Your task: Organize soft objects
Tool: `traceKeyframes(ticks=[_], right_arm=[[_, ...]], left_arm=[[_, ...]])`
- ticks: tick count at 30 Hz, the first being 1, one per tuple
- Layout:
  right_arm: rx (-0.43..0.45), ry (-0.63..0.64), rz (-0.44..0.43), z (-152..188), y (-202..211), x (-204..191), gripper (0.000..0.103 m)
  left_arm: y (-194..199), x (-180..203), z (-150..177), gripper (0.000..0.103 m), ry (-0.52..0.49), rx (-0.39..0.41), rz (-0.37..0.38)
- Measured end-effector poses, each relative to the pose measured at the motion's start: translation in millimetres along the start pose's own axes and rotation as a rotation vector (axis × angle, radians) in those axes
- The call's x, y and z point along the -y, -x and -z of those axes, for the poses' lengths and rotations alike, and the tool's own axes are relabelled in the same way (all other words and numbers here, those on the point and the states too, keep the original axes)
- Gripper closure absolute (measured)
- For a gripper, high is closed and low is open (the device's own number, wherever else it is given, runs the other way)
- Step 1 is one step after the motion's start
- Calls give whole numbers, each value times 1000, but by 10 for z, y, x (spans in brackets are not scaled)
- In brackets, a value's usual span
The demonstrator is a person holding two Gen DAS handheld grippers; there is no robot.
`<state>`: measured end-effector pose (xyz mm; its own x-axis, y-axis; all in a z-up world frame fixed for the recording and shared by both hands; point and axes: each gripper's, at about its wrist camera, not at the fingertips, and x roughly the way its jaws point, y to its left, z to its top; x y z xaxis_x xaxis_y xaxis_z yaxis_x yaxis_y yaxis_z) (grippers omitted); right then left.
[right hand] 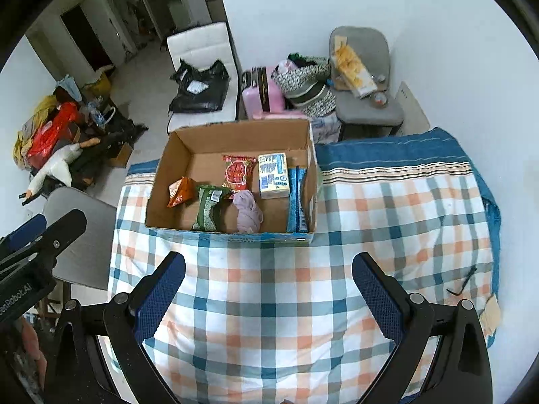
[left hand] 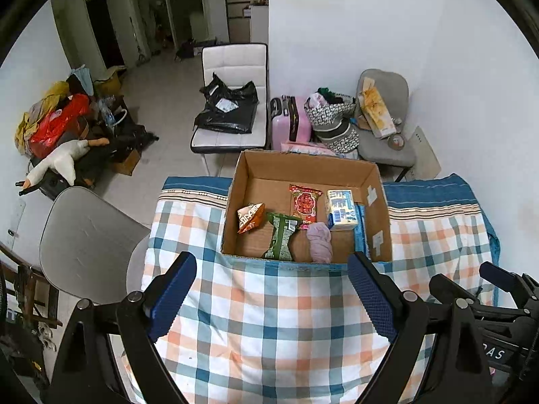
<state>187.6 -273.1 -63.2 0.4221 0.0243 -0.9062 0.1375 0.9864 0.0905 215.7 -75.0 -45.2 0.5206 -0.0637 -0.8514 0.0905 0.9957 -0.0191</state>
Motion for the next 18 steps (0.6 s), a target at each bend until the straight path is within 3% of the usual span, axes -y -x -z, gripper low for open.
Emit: traceKeyframes(ticks=[10, 18], right_arm=[[78, 5, 4, 299, 673, 24, 2], [149, 13, 66, 343, 999, 40, 2]], left_arm=[[497, 53, 235, 11, -31, 47, 6], [724, 71, 343, 11, -35, 73, 4]])
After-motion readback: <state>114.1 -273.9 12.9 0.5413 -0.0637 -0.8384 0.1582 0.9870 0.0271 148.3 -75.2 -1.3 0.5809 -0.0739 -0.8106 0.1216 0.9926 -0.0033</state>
